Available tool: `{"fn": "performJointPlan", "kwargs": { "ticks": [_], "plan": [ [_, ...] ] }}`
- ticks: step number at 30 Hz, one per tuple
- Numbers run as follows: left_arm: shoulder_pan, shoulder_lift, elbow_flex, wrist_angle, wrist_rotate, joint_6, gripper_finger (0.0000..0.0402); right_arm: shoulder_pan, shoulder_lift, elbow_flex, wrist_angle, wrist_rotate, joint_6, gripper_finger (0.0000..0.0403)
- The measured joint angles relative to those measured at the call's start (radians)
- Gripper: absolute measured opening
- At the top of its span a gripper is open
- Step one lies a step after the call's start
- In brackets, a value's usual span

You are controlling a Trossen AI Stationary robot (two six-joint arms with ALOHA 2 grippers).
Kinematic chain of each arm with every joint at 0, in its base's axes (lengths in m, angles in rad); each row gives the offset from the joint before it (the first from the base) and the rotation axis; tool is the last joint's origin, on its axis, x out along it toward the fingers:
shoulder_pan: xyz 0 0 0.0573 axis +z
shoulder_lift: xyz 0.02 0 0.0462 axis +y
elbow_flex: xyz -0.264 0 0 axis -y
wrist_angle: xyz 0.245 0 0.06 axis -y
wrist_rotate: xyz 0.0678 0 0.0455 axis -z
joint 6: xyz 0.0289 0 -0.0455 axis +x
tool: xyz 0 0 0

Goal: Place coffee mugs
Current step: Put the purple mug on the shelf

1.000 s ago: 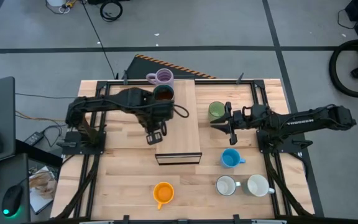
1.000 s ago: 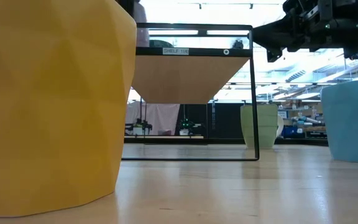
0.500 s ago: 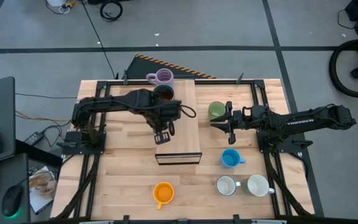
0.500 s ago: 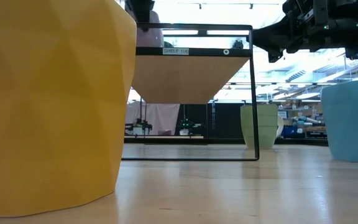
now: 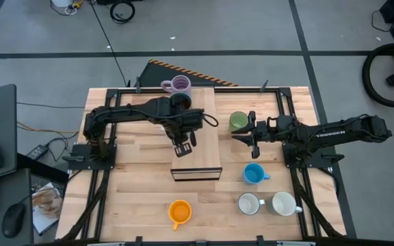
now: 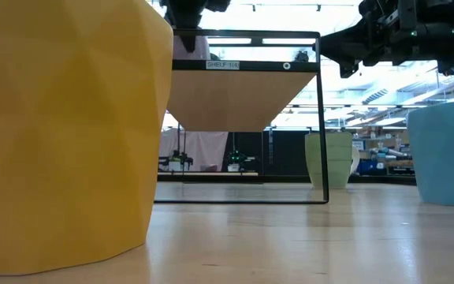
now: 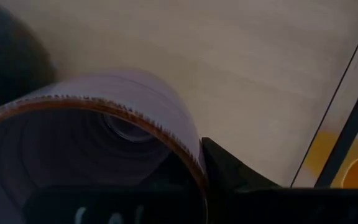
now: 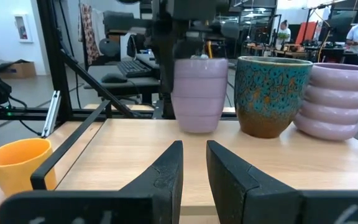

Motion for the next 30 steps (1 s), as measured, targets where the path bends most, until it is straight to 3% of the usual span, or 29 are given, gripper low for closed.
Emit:
{"fn": "performJointPlan", "kwargs": {
  "ticks": [8, 24, 30],
  "plan": [
    [0.005, 0.009, 0.002, -0.016, -0.001, 0.026, 0.0029, 0.0, 0.008, 0.0, 0.011, 0.003, 0.008, 0.0077],
    [0.001, 0.01, 0.001, -0.014, -0.098, 0.078, 0.0086, 0.004, 0.014, 0.0, 0.022, 0.005, -0.001, 0.0077],
    [0.001, 0.011, 0.001, -0.015, -0.084, 0.079, 0.0108, 0.004, 0.014, 0.0, 0.022, 0.004, -0.001, 0.0077]
  ]
}}
